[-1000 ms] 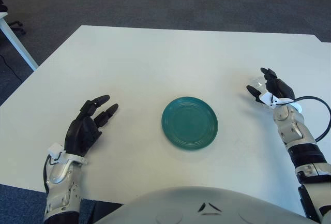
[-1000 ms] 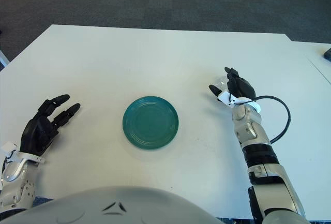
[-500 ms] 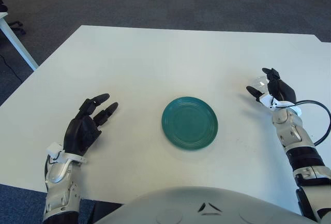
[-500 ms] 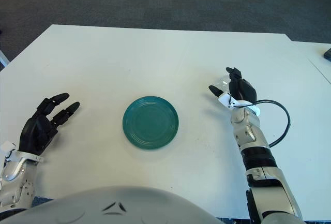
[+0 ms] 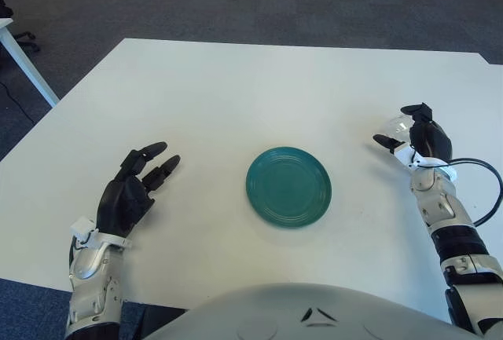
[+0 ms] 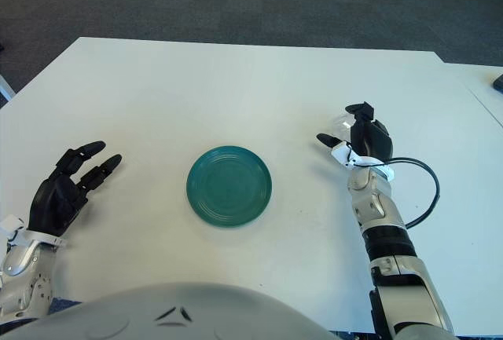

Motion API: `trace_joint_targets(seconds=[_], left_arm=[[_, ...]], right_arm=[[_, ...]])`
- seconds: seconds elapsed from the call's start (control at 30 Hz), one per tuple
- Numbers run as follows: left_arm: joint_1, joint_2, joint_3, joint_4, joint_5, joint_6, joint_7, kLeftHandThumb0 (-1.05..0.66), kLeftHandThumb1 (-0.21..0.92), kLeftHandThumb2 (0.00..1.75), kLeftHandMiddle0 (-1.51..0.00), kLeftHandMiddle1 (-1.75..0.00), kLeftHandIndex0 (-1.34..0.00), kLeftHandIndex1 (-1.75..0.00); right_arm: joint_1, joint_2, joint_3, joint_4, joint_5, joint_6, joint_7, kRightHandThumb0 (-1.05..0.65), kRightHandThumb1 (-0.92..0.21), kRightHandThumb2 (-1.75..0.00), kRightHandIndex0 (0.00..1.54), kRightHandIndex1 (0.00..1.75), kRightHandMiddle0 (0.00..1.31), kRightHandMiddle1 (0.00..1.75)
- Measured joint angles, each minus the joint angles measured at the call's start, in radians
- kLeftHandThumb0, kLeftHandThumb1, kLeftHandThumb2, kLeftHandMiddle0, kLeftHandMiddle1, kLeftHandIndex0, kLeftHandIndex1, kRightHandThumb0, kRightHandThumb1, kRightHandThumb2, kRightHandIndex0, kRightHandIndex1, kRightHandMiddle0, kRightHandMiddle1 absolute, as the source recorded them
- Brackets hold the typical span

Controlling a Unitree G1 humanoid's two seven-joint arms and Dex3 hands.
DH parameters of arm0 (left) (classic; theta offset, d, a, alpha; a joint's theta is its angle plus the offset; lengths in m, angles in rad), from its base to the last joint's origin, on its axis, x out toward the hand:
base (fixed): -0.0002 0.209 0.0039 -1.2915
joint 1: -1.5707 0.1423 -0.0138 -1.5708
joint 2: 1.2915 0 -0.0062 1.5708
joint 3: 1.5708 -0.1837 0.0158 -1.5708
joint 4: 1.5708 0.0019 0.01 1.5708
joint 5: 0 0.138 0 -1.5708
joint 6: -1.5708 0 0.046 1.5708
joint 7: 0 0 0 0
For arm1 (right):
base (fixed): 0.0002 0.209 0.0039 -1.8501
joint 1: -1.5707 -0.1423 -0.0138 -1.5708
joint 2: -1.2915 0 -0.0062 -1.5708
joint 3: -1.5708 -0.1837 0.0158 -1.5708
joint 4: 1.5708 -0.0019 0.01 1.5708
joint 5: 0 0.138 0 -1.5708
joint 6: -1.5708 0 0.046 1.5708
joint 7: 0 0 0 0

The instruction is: Put the bottle into the plate.

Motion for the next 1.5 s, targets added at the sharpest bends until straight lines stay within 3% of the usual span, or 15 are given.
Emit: trace_joint_targets(seconds=[0.33,0.67,0.97,1.0,1.03,1.13,1.23,1.5], left_arm=[[0.002,-0.013,-0.011,-0.005,0.009,0.000,0.009,-0.64,0.92,0.96,-0.67,0.00,-0.26,-0.80],[0.002,-0.022,-0.023,-0.005,0.023,0.000,0.018,-0.64,0.92,0.96,-0.67,0.00,-0.26,-0.80],[0.002,-0.030,-0.029,-0.005,0.034,0.000,0.020,-0.64,0.92,0.96,-0.67,0.00,-0.26,-0.80],[0.002,-0.031,-0.029,-0.005,0.035,0.000,0.021,-0.64,0.92,0.96,-0.67,0.00,-0.26,-0.80],[0.002,-0.032,-0.029,-0.005,0.036,0.000,0.022,-0.64,0.92,0.96,-0.67,0.00,-0.26,-0.80],[0.002,-0.035,-0.030,-0.005,0.038,0.000,0.025,-0.64,0.92,0.96,-0.67,0.00,-0.26,-0.80],[0.001,-0.036,-0.032,-0.005,0.041,0.000,0.028,-0.64,0.92,0.96,-0.67,0.00,-0.26,-0.80],[0.000,-0.042,-0.041,-0.005,0.049,-0.001,0.035,-0.64,0.92,0.96,-0.67,0.00,-0.26,-0.80]], right_arm=[[-0.004,0.000,-0.007,0.013,0.000,-0.006,-0.015,-0.34,-0.77,0.00,0.66,1.75,0.31,1.75],[-0.006,0.000,-0.007,0.016,-0.006,0.004,-0.044,-0.33,-0.77,0.00,0.72,1.75,0.43,1.75],[-0.001,0.000,-0.016,-0.003,-0.005,0.016,-0.055,-0.16,-0.80,-0.02,0.74,1.75,0.51,1.75],[-0.001,0.000,-0.019,-0.004,-0.004,0.016,-0.055,-0.10,-0.77,-0.14,0.75,1.75,0.53,1.75],[0.000,0.000,-0.021,-0.005,-0.002,0.016,-0.055,-0.07,-0.65,-0.44,0.77,1.75,0.55,1.75],[0.002,0.001,-0.031,-0.007,0.002,0.015,-0.055,-0.02,-0.47,-0.86,0.80,1.75,0.59,1.75],[0.004,0.003,-0.043,-0.012,0.009,0.011,-0.055,0.00,-0.41,-1.03,0.83,1.75,0.63,1.75],[0.019,0.023,-0.077,-0.057,0.051,0.006,-0.052,0.03,-0.37,-1.16,0.98,1.75,0.82,1.75]])
